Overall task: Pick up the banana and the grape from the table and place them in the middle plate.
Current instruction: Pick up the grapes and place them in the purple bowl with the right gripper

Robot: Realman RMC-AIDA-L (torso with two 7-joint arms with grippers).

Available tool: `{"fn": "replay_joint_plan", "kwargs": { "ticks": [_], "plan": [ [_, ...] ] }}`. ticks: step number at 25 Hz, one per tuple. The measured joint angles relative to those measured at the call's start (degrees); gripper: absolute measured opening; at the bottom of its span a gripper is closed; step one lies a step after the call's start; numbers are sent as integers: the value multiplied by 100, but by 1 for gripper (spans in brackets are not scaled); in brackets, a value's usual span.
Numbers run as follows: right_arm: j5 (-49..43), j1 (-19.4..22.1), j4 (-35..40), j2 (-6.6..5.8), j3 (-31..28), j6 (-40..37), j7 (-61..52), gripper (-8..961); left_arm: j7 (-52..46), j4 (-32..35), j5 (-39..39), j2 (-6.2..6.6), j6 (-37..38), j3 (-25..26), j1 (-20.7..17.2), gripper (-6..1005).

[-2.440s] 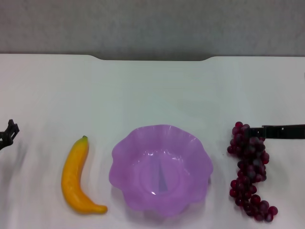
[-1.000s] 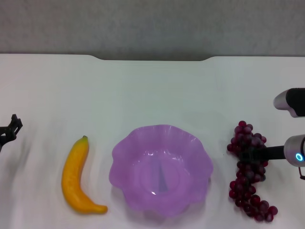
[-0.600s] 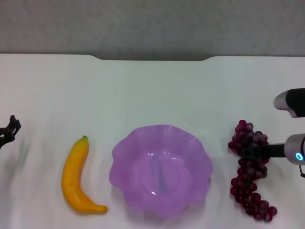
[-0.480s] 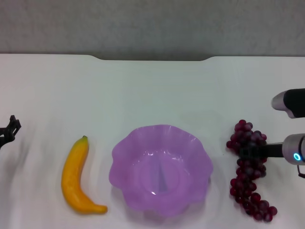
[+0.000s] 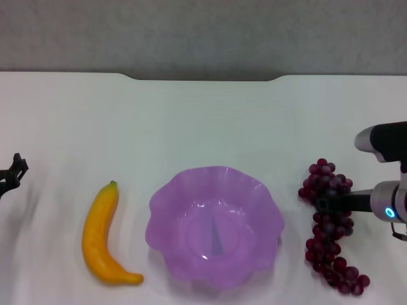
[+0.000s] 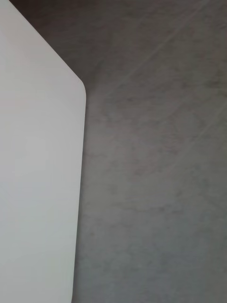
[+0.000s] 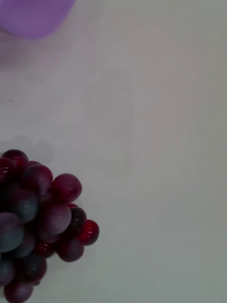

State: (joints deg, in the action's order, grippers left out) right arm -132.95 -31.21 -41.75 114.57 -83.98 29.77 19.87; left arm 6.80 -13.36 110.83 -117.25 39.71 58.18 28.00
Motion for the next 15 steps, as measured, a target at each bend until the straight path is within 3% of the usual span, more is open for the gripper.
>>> {"fn": "replay_joint_plan", "kwargs": {
  "ticks": [5,15],
  "plan": [
    [98,196,-49,13,392,-693,-1,466,-1,0,0,-6,2,0,8,899],
    [164,694,-269,-3,1759,-3011,137,436,-14,-48,0,-6,2,0,-34,899]
  ]
}}
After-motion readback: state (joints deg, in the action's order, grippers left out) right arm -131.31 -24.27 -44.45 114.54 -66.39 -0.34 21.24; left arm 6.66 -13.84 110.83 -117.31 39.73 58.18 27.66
